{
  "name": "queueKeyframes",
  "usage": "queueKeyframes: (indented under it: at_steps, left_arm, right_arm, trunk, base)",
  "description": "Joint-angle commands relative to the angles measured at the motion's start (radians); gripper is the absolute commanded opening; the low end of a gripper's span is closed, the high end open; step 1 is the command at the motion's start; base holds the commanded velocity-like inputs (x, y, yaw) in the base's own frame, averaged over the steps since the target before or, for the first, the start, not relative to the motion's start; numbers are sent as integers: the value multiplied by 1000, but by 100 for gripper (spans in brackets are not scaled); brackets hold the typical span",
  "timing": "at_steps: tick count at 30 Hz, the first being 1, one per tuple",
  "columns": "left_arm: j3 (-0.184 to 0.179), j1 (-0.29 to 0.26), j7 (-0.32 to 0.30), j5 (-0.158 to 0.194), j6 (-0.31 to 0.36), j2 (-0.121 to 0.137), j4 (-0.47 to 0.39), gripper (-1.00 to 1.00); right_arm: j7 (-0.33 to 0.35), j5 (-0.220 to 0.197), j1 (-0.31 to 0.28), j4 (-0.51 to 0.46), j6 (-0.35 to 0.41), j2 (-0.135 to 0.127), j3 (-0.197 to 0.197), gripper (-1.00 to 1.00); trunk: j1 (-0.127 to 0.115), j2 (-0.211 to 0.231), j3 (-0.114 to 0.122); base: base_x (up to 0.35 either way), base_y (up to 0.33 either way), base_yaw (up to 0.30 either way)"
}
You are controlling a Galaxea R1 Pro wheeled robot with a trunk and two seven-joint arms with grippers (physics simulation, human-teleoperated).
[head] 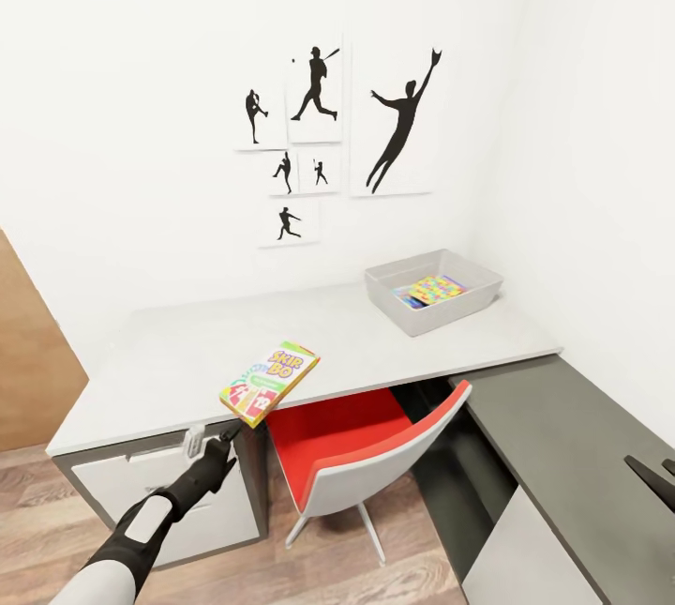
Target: Put all the toys in the child's room - the three board games (two on the bed and one on the table), the two jigsaw puzzles on the table, and the tennis ball on the table - inside the toy box on the table in the child's room.
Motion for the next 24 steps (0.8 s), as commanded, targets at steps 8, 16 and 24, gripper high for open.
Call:
queueKeyframes:
  at_steps: [8,16,24]
  left_arm:
    - [5,-1,-2,5,21,0,1,100]
    - [4,-1,-3,5,23,1,1,100]
    - [4,-1,-5,3,25,1,1,100]
  right_arm:
    - [0,-3,0,0,7,0,0,100]
    - [0,-3,0,0,7,0,1,100]
    - [0,-3,0,0,5,0,1,100]
  trunk:
    - [0,-1,-1]
    - [0,-1,-1]
    - [0,-1,-1]
  base:
    - [0,-123,0]
    - [9,-24,0]
    - [93,-3,0]
